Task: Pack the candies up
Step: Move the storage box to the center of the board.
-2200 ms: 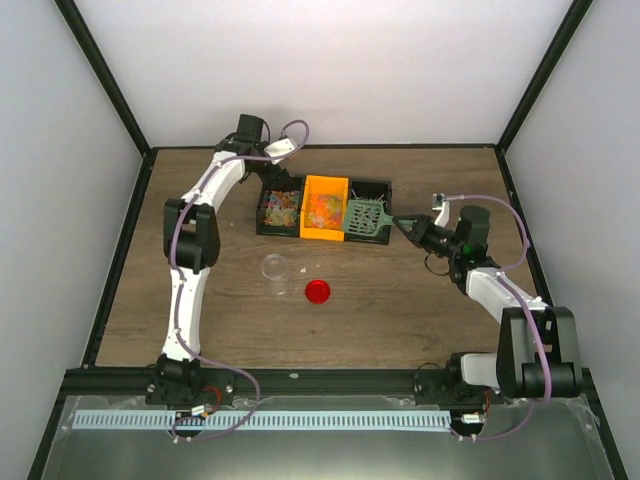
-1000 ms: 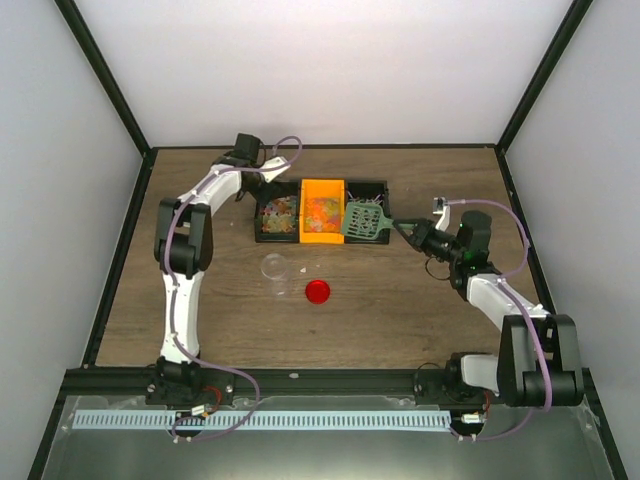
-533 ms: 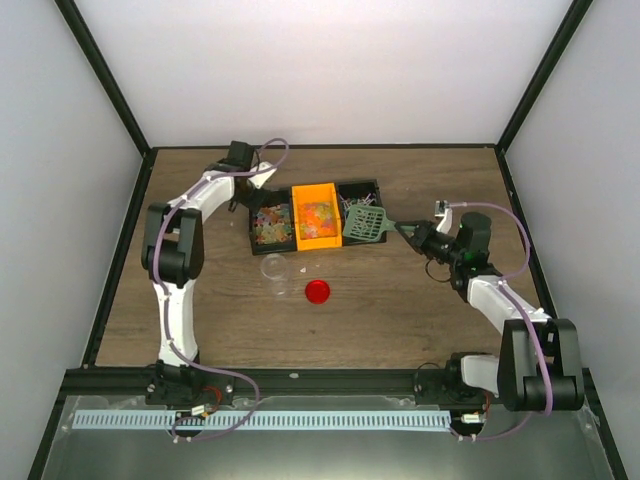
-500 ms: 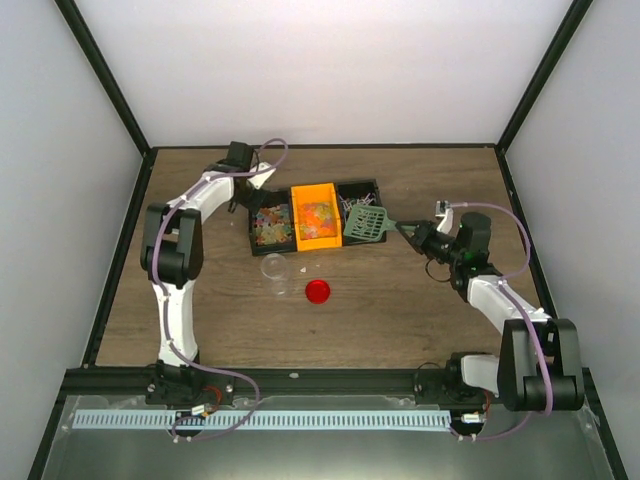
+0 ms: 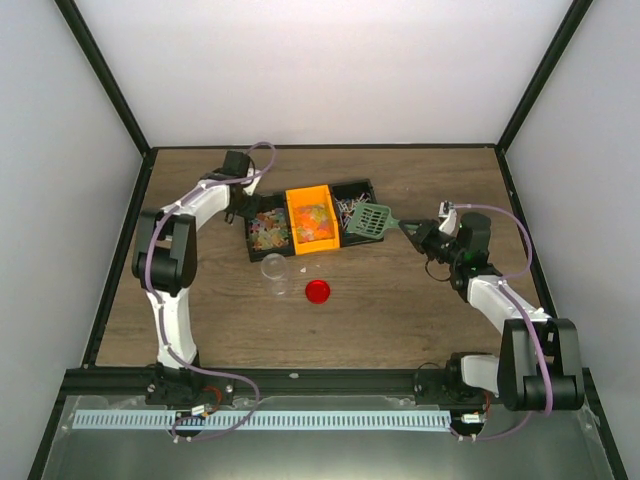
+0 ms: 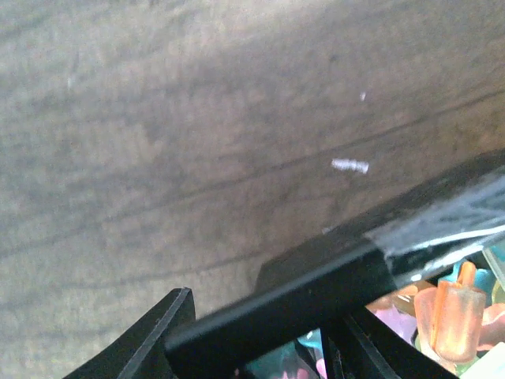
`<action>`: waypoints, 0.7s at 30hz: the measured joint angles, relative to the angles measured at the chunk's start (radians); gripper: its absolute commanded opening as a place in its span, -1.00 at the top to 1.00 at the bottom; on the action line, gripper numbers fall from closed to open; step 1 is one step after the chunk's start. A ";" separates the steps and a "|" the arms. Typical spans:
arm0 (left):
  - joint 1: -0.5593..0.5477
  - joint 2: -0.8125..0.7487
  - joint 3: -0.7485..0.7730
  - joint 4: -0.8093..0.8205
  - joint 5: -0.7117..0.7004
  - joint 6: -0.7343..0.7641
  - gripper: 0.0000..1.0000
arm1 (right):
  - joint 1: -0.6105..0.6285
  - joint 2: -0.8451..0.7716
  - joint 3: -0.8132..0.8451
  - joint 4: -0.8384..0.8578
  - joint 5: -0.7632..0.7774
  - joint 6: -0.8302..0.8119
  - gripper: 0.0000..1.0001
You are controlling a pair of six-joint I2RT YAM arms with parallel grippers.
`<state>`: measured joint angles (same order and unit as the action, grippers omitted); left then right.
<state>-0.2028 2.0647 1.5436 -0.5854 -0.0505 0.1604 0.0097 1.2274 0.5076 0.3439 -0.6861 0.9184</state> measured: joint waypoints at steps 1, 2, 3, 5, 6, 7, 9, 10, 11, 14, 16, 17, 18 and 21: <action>0.000 -0.010 -0.018 0.004 -0.002 -0.015 0.10 | 0.000 0.000 0.000 0.000 0.000 0.000 0.99; 0.000 -0.024 -0.041 0.008 -0.006 -0.032 0.10 | 0.000 0.000 0.000 0.000 0.000 0.000 0.99; 0.000 -0.038 -0.065 0.010 -0.010 -0.051 0.10 | 0.000 0.000 0.000 0.000 0.000 0.001 0.99; 0.000 -0.066 -0.110 0.013 -0.018 -0.084 0.10 | 0.000 0.000 0.000 0.000 0.000 0.001 0.99; 0.000 -0.074 -0.126 0.013 -0.021 -0.098 0.10 | 0.000 0.000 0.000 -0.001 0.003 0.002 0.99; 0.000 -0.085 -0.145 0.014 -0.026 -0.112 0.10 | 0.000 0.000 0.000 -0.003 0.008 0.004 0.99; 0.000 -0.098 -0.168 0.016 -0.036 -0.138 0.10 | 0.003 0.000 0.001 -0.020 0.029 0.008 0.99; 0.000 -0.103 -0.174 0.015 -0.039 -0.146 0.10 | 0.008 0.000 0.002 -0.032 0.043 0.010 0.99; 0.000 -0.108 -0.184 0.016 -0.043 -0.161 0.10 | 0.013 -0.001 0.003 -0.045 0.058 0.011 0.99; -0.002 -0.125 -0.209 0.021 -0.046 -0.194 0.10 | 0.029 -0.001 0.016 -0.090 0.109 0.015 0.99; -0.004 -0.144 -0.230 0.024 -0.048 -0.218 0.10 | 0.048 -0.001 0.024 -0.100 0.135 0.018 0.99; -0.005 -0.150 -0.237 0.024 -0.051 -0.229 0.10 | 0.056 -0.002 0.027 -0.103 0.143 0.021 0.99; -0.005 -0.155 -0.242 0.024 -0.054 -0.238 0.09 | 0.068 -0.002 0.029 -0.105 0.154 0.023 0.99; -0.006 -0.173 -0.265 0.034 -0.058 -0.267 -0.16 | 0.100 -0.004 0.031 -0.104 0.167 0.031 0.99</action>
<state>-0.2085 1.8919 1.2785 -0.5514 -0.1089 -0.1070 0.1093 1.2236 0.5381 0.2398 -0.5186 0.9489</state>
